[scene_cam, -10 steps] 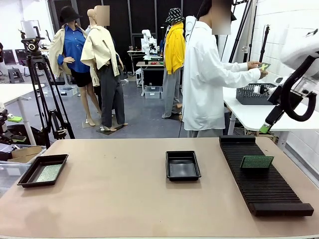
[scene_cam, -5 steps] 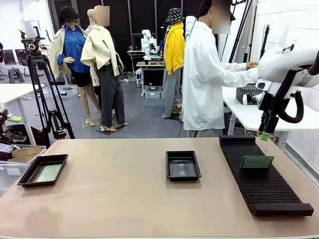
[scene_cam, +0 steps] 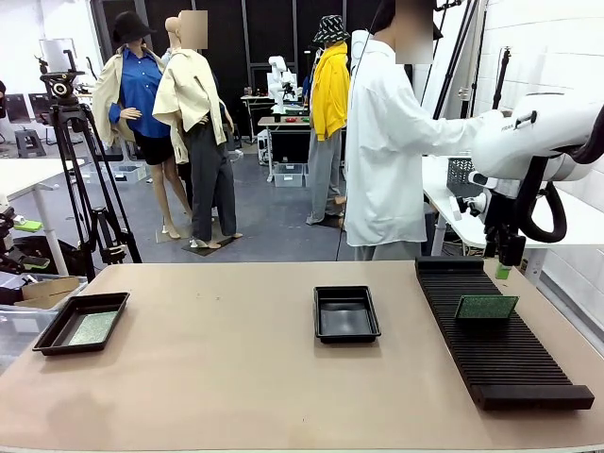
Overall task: Inspect and transfer BCBs to ESD trays.
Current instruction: Pick up the Blank PCB from the PCB Rack and place it in the right ESD tray.
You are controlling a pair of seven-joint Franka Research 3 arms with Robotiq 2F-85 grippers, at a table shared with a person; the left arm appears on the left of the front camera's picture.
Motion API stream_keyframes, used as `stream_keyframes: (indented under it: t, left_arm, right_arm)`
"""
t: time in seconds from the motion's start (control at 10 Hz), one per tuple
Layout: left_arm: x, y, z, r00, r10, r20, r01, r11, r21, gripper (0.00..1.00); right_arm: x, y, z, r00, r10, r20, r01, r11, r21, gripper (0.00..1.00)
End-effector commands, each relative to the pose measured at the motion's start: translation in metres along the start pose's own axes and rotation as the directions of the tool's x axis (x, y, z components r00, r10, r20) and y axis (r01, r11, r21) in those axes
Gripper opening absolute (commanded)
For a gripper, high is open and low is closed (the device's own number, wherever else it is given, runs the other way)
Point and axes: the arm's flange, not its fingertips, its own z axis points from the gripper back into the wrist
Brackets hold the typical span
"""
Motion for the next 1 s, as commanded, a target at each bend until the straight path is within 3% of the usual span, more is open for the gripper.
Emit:
stream_keyframes:
  t: [0.0,0.9]
  left_arm:
    - [0.0,-0.001,0.001,1.0,-0.005,-0.001,0.005,1.0,-0.002,1.0]
    - [0.0,-0.001,0.001,1.0,-0.005,-0.001,0.005,1.0,-0.002,1.0]
  right_arm:
    - [-0.006,-0.001,-0.006,0.988,0.152,-0.01,-0.151,0.988,0.044,1.0]
    - [0.007,0.008,-0.048,0.997,0.076,0.026,-0.077,0.997,0.021,1.0]
